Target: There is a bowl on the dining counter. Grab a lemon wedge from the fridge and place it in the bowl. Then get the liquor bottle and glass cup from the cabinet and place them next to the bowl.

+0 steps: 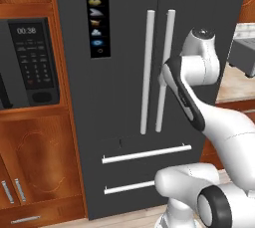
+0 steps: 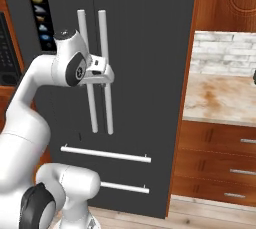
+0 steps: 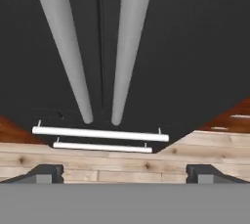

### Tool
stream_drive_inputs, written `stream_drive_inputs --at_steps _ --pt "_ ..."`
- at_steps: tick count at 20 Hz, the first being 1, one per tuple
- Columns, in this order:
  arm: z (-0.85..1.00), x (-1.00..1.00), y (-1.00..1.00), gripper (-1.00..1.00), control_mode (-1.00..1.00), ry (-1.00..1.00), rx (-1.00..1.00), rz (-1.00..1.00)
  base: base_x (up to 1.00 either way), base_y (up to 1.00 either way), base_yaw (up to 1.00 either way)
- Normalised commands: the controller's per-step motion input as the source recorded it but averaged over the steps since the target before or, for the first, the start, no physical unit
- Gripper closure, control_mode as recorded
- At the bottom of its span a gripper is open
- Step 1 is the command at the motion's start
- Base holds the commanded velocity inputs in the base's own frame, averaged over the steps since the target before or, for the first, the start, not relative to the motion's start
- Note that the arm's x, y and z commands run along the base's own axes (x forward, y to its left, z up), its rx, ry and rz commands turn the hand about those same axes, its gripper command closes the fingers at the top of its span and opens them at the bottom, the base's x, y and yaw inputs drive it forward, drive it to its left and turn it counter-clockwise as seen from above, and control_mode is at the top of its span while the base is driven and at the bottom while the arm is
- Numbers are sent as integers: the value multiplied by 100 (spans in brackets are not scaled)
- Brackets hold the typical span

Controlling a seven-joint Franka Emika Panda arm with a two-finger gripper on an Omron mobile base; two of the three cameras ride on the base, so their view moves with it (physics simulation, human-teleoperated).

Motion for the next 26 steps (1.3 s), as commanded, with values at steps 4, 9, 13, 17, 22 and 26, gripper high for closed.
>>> stream_drive_inputs --at_steps 4,9,13,17,22,26 --pt "14 12 -25 -100 -100 -6 6 0 0 0 0" --pt "32 41 0 -100 -100 0 23 -1 0 0 0" --pt "-1 33 0 -100 -100 -2 3 0 0 0 0" --pt "-20 37 0 -100 -100 -3 -4 0 0 0 0" --pt "-25 43 1 -100 -100 -2 -10 0 0 0 0" --pt "-5 53 1 -100 -100 0 0 0 0 0 0"
